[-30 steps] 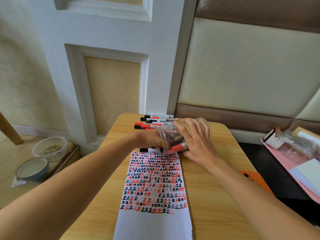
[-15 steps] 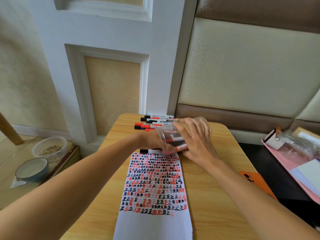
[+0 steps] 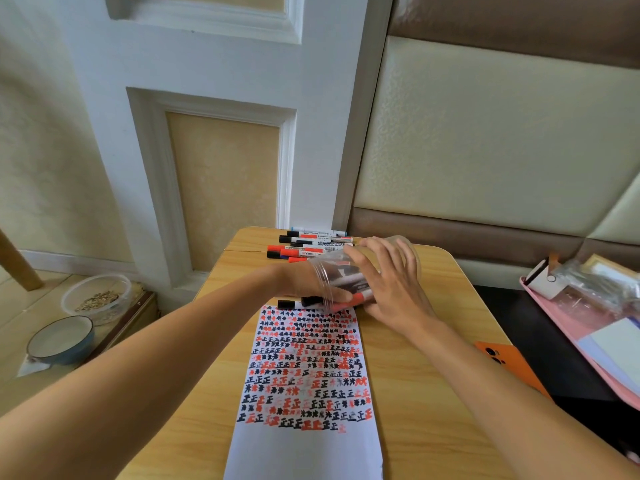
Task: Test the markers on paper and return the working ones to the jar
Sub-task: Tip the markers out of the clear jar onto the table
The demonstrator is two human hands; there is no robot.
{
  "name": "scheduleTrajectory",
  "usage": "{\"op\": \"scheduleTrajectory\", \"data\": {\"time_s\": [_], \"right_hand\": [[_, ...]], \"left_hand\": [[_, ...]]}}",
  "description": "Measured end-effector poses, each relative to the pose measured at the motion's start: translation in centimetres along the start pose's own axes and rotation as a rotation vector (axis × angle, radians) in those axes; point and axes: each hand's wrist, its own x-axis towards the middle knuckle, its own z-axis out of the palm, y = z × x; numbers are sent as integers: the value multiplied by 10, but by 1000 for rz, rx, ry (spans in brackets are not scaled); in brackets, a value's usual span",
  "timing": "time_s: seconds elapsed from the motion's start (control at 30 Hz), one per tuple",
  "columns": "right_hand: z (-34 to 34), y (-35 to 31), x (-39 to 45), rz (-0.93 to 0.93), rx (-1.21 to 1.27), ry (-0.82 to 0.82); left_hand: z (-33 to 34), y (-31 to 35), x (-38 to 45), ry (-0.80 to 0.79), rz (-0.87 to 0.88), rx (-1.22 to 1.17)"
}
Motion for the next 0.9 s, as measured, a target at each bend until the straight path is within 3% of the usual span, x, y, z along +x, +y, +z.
{"op": "scheduleTrajectory", "data": {"time_s": [0.2, 0.4, 0.67, 0.9], "right_hand": [[2, 1, -2, 23, -1, -2], [3, 1, -4, 28, 16, 1], [4, 0, -8, 54, 17, 1], [5, 2, -8, 52, 10, -10]], "left_hand": [[4, -4, 3, 15, 15, -51], [3, 5, 6, 14, 21, 135], [4, 1, 10, 64, -15, 172], [3, 7, 7, -6, 36, 172]]}}
